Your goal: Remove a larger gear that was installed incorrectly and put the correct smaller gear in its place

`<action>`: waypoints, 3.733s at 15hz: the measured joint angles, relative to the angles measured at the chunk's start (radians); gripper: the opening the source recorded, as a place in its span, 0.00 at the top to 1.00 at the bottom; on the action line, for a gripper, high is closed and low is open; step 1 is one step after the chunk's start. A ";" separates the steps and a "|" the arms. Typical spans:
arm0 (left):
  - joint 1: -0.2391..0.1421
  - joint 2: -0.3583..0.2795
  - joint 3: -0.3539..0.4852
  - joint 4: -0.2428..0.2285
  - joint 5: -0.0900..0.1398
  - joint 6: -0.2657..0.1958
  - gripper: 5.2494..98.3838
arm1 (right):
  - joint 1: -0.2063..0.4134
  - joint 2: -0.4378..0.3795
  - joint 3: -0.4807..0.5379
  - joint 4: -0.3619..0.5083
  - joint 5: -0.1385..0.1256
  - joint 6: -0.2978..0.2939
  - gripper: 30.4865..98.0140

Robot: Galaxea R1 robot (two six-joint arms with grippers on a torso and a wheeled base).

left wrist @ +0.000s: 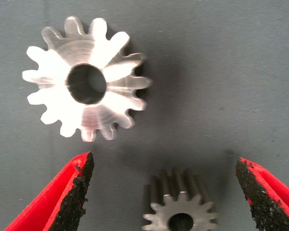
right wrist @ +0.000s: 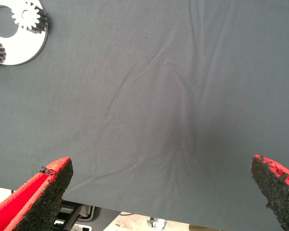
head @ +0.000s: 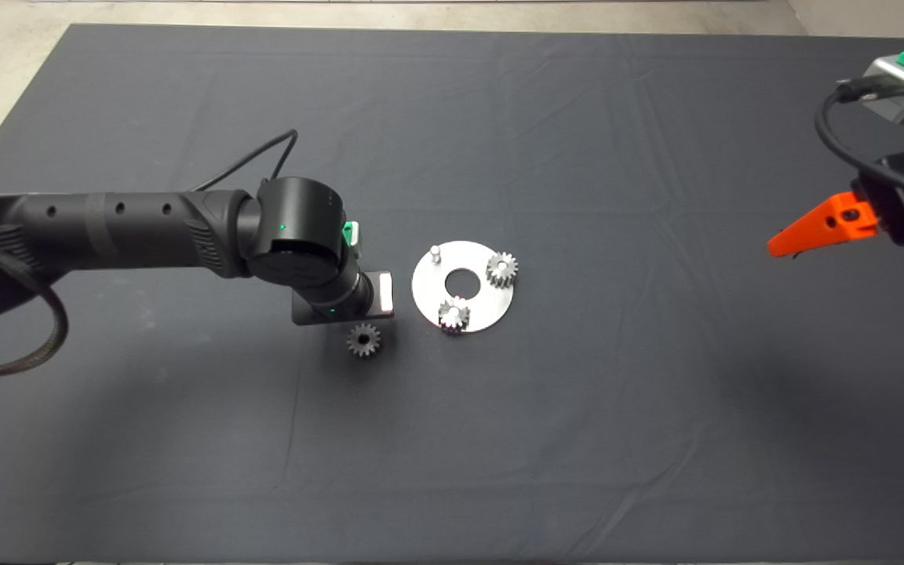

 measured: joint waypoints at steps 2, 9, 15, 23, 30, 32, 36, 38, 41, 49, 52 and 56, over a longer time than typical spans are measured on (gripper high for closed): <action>0.000 -0.018 0.011 0.000 0.001 -0.004 0.26 | 0.000 0.000 -0.010 -0.002 0.000 -0.004 0.00; 0.006 -0.020 0.071 0.000 0.001 -0.056 0.26 | 0.000 0.008 -0.024 -0.003 0.000 -0.014 0.00; 0.034 -0.011 0.073 0.001 0.001 -0.069 0.26 | 0.000 0.011 -0.047 -0.004 0.000 -0.029 0.00; 0.050 -0.011 0.060 0.002 0.001 -0.069 0.26 | 0.000 0.010 -0.066 -0.005 0.000 -0.056 0.00; 0.050 -0.011 0.046 0.004 0.001 -0.057 0.35 | 0.000 0.011 -0.072 -0.006 0.000 -0.067 0.00; 0.050 -0.011 0.044 0.004 0.001 -0.056 0.40 | 0.000 0.011 -0.074 -0.007 0.000 -0.071 0.00; 0.050 -0.011 0.044 0.004 -0.001 -0.056 0.46 | 0.000 0.011 -0.075 -0.007 0.000 -0.074 0.00; 0.049 -0.011 0.044 0.004 -0.001 -0.056 0.50 | 0.000 0.011 -0.075 -0.007 0.000 -0.074 0.00; 0.049 -0.011 0.044 0.004 -0.001 -0.052 0.56 | 0.000 0.011 -0.075 -0.008 0.000 -0.074 0.00; 0.039 -0.011 0.045 -0.029 0.000 -0.048 0.65 | 0.000 0.012 -0.075 -0.010 0.000 -0.074 0.00; -0.016 -0.020 0.080 -0.123 0.002 -0.048 0.67 | -0.001 0.019 -0.073 -0.010 0.001 -0.074 0.00; -0.163 -0.015 0.119 -0.219 0.003 -0.044 0.69 | -0.003 0.019 -0.056 -0.010 -0.001 -0.070 0.00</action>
